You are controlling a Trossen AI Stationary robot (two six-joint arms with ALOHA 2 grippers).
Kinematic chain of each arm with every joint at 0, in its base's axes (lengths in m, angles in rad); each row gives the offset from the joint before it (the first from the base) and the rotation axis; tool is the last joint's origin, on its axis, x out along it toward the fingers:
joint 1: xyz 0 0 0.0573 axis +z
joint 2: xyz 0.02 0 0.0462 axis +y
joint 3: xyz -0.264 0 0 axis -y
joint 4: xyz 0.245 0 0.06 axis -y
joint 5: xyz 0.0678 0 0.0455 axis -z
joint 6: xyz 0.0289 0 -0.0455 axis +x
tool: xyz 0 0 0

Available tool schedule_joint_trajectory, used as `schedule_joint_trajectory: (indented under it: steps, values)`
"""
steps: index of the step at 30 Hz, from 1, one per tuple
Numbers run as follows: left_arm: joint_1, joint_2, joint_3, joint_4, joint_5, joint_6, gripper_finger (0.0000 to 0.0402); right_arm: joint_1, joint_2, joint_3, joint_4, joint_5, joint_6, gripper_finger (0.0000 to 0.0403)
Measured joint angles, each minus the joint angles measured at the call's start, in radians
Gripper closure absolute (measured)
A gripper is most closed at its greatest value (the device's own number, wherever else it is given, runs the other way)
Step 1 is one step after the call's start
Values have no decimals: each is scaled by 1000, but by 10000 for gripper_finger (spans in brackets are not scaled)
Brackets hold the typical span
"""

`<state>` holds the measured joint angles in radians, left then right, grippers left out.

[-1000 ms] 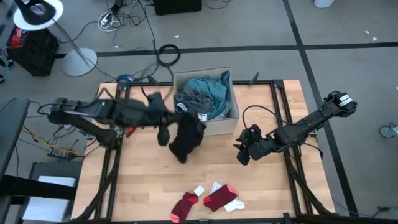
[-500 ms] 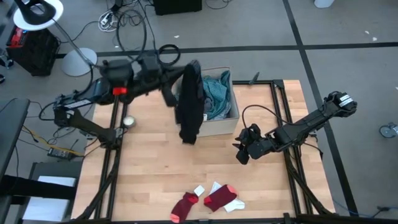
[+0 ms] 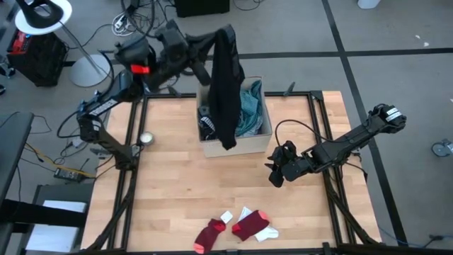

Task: Sort clothes
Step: Put the black boxer into the laundry organizer

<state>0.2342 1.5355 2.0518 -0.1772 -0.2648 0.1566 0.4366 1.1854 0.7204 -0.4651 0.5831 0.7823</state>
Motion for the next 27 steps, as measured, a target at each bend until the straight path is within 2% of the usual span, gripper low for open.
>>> schedule_joint_trajectory:
  steps: [5,10,14,21,27]
  values:
    - [55,30,69,2,56,0,401,0,0,0,-2,0,-1,264]
    - [89,38,83,-46,69,-11,401,0,0,0,-4,0,-17,264]
    - [100,43,84,-188,69,-8,401,0,0,0,-3,0,-27,264]
    - [100,114,80,-549,93,-43,401,-1,0,0,-3,0,-27,264]
    - [101,215,-25,-637,202,-170,399,-1,0,0,0,0,-19,264]
